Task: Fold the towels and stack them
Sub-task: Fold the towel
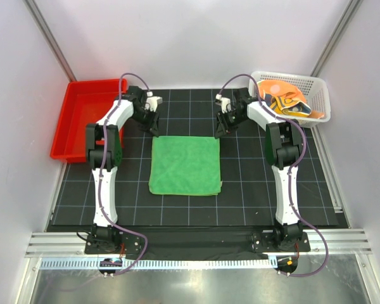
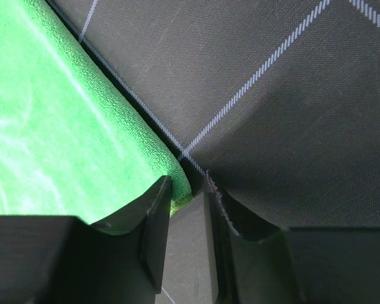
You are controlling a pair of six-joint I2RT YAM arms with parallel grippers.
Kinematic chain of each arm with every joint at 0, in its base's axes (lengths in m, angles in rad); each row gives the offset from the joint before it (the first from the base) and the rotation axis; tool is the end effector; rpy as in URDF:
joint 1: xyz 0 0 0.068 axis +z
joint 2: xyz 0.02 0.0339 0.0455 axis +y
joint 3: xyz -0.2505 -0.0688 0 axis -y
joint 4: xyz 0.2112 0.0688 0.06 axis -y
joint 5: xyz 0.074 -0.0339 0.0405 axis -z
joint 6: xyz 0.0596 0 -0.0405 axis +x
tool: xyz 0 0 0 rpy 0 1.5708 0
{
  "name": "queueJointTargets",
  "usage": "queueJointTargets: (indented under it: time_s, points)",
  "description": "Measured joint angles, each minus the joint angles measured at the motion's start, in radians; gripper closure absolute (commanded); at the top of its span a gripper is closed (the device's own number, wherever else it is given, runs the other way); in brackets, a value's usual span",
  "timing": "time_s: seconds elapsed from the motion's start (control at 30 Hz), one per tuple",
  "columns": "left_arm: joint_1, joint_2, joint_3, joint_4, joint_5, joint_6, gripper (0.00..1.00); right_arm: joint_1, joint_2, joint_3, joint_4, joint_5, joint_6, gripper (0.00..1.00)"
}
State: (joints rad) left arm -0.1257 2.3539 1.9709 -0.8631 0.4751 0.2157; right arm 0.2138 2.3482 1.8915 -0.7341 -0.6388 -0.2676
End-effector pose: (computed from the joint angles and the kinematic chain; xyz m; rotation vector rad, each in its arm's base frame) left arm 0.4485 -0.0842 0.1474 0.5703 2.6711 -0.6400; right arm 0.4390 0.1317 0.1396 -0.7875 2.5084 0.8539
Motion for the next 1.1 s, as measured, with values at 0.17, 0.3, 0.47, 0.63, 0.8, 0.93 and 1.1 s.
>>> queueJointTargets:
  time_s: [0.17,0.3,0.47,0.63,0.8,0.93,1.1]
  points:
    - [0.000,0.000,0.000,-0.003,-0.003,0.003,0.69,-0.001,0.004,0.001,0.000,-0.003,-0.002,0.71]
    - [0.000,0.004,0.000,-0.005,-0.003,0.006,0.86,-0.001,0.007,0.001,0.001,-0.006,-0.003,0.76]
    - [0.000,0.021,0.022,-0.026,0.009,0.007,1.00,-0.001,0.014,0.001,0.002,-0.018,-0.006,0.93]
    - [0.000,0.035,0.065,-0.048,0.035,-0.017,1.00,-0.001,0.015,0.002,0.007,-0.018,0.008,0.99]
    - [-0.002,-0.008,0.068,-0.046,0.008,-0.078,1.00,-0.001,-0.064,-0.043,0.055,0.050,0.060,0.99]
    - [-0.015,-0.131,0.063,-0.042,-0.046,-0.117,1.00,-0.001,-0.260,-0.108,0.100,0.122,0.101,0.99]
    - [-0.048,-0.379,0.046,-0.002,-0.098,-0.142,1.00,-0.001,-0.533,-0.125,0.159,0.174,0.129,0.99]
